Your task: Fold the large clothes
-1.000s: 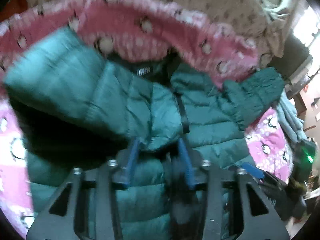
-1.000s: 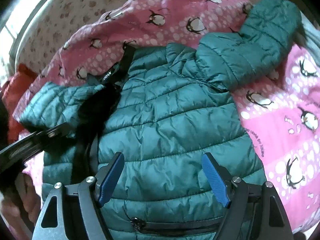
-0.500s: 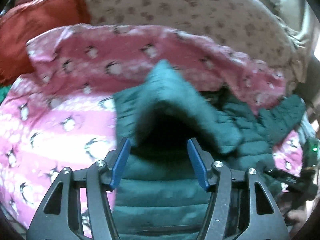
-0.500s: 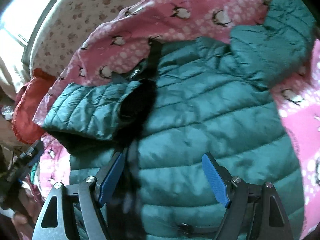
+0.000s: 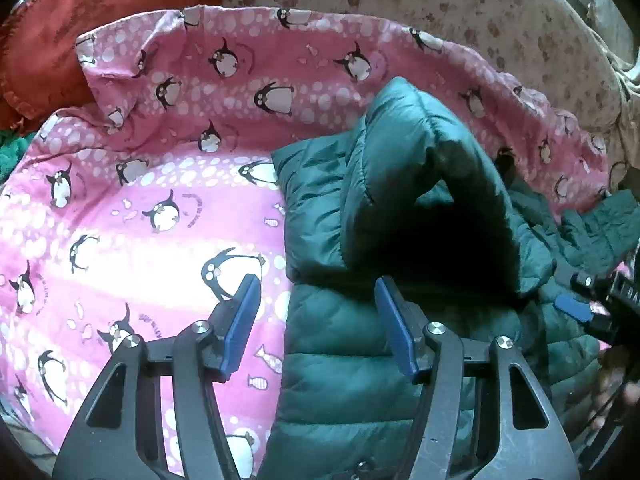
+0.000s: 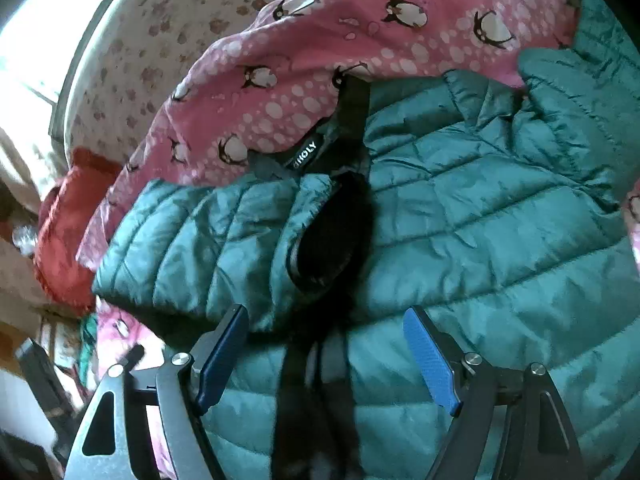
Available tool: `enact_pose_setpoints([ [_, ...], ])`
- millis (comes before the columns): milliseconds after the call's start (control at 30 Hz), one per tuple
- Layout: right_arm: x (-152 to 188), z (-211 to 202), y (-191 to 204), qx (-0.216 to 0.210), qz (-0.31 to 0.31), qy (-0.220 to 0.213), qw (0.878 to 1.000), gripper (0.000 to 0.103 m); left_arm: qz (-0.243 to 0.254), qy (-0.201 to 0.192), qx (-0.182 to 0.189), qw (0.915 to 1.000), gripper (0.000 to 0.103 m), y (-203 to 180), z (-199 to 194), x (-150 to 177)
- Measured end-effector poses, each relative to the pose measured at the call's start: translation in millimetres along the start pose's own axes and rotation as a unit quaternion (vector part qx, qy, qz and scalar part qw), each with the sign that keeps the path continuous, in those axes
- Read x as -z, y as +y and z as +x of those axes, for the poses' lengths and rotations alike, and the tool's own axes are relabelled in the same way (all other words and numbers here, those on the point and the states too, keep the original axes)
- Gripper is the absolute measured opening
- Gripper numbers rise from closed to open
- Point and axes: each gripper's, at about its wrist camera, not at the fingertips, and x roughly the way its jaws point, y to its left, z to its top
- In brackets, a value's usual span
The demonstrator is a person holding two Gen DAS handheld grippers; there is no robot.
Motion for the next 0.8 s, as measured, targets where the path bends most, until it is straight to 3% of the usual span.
enact_pose_setpoints([
  [500,-18.6,48.1,7.8,-0.013,0.023,0.019,0.999,0.079,-0.016,0.036,-0.01,0.9992,0.06,9.0,36.3,3.8],
  [533,-19.0,50.1,8.2,-0.013,0.022,0.013,1.0,0.076,-0.018,0.038,-0.009,0.9991,0.06,9.5,37.7,4.1],
  [667,-18.2,56.8,18.1,0.004,-0.034,0.004,0.999,0.04,-0.025,0.04,-0.004,0.9989,0.06,10.6,37.0,2.7],
  [800,-16.1,44.9,22.6,0.019,-0.085,-0.019,0.996,0.024,-0.025,0.041,-0.005,0.9988,0.059,10.9,35.9,2.9],
])
